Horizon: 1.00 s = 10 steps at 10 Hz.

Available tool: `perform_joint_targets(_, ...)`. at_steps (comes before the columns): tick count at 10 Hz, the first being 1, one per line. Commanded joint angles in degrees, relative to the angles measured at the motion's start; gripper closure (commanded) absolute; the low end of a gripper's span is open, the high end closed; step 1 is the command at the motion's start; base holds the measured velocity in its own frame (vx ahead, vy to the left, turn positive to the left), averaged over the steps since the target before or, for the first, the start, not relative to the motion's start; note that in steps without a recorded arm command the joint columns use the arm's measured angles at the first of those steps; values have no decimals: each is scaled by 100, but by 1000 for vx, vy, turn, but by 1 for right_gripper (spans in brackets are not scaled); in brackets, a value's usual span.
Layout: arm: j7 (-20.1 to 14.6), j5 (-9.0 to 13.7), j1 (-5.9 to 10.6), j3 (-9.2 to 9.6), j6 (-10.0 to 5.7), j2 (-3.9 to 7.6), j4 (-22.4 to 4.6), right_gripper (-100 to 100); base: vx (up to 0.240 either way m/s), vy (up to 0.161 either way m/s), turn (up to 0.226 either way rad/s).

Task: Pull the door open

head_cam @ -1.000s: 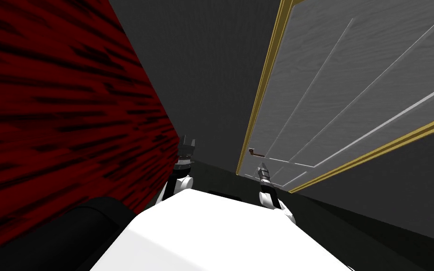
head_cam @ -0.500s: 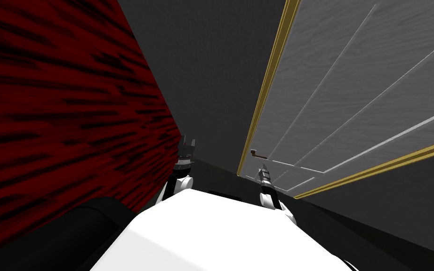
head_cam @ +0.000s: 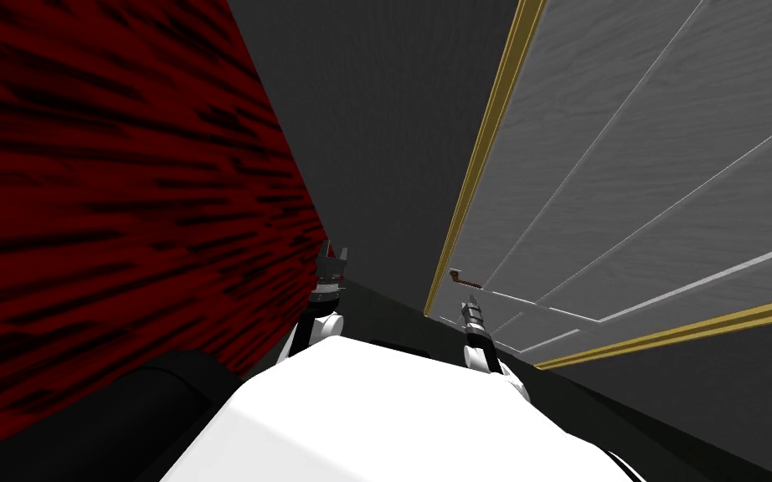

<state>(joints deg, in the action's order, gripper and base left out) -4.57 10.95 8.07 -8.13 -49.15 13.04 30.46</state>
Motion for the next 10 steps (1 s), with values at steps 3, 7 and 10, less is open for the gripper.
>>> perform_joint_targets(3, -107, 56, -104, -66, -85, 116, -40, -100, 204, -33, 77)
perform_joint_targets(7, -213, 110, -207, -131, -173, 238, -94, -100, 130, -28, 64)
perform_joint_targets(10, -218, 121, -273, -144, -146, 249, -4, -100, 137, -21, 40)
